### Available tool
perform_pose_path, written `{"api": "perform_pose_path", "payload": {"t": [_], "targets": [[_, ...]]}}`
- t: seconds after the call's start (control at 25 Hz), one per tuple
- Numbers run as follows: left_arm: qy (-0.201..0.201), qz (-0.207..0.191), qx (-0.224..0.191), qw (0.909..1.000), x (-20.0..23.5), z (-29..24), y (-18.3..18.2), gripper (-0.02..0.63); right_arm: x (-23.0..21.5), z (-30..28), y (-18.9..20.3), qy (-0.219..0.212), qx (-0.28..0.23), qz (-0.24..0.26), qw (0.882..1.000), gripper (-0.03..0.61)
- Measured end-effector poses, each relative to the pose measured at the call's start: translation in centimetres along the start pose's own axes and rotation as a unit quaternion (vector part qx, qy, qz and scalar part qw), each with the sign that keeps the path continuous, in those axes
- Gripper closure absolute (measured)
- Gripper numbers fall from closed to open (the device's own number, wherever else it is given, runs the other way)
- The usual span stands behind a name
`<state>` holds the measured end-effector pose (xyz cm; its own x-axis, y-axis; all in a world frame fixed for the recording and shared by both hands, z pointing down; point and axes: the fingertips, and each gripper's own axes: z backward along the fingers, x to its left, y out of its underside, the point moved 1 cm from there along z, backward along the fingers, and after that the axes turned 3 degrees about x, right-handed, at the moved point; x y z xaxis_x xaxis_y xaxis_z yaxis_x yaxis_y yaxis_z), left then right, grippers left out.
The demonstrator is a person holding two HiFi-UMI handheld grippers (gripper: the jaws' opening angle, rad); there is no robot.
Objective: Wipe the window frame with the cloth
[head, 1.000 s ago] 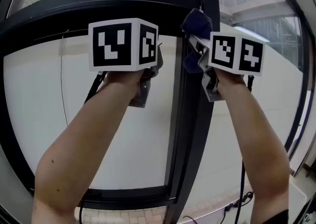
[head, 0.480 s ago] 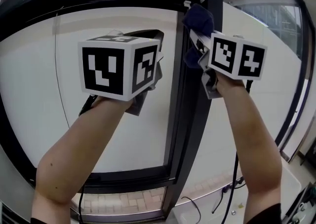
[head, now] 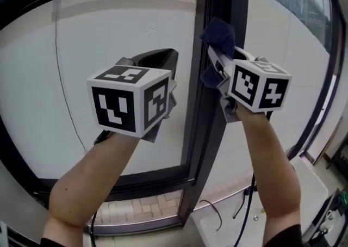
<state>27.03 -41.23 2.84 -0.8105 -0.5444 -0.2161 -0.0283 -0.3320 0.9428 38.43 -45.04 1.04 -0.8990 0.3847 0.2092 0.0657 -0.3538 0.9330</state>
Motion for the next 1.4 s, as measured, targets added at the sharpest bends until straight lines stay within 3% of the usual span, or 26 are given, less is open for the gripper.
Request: {"api": "perform_pose_path", "payload": {"t": [0.2, 0.4, 0.6, 0.76, 1.04, 1.16, 1.4], "targets": [[0.005, 0.010, 0.017, 0.9998, -0.6, 1.0, 3.9, 0.620, 1.0, 1.5, 4.4, -0.001, 0.012, 0.002, 1.000, 0.449], [0.007, -0.004, 0.016, 0.9998, -1.4, 2.1, 6.6, 0.620, 2.0, 2.7, 8.9, -0.002, 0.024, 0.014, 1.000, 0.449], [0.002, 0.011, 0.034, 0.9994, -1.5, 3.5, 10.6, 0.620, 3.1, 4.3, 13.8, -0.003, 0.039, -0.006, 0.999, 0.448], [-0.024, 0.012, 0.061, 0.9978, -1.1, 4.4, 14.7, 0.620, 3.9, 5.2, 17.5, 0.003, 0.056, -0.002, 0.998, 0.448], [-0.007, 0.074, 0.081, 0.9939, -1.9, 6.6, 22.5, 0.620, 5.4, 7.2, 25.0, 0.005, 0.101, -0.002, 0.995, 0.446], [-0.016, 0.069, 0.106, 0.9919, -2.4, 7.3, 25.9, 0.620, 6.1, 8.0, 28.1, 0.002, 0.119, 0.002, 0.993, 0.446], [0.009, 0.074, 0.149, 0.9860, -5.4, 9.0, 31.9, 0.620, 7.2, 9.6, 32.8, 0.004, 0.153, -0.008, 0.988, 0.446]]}}
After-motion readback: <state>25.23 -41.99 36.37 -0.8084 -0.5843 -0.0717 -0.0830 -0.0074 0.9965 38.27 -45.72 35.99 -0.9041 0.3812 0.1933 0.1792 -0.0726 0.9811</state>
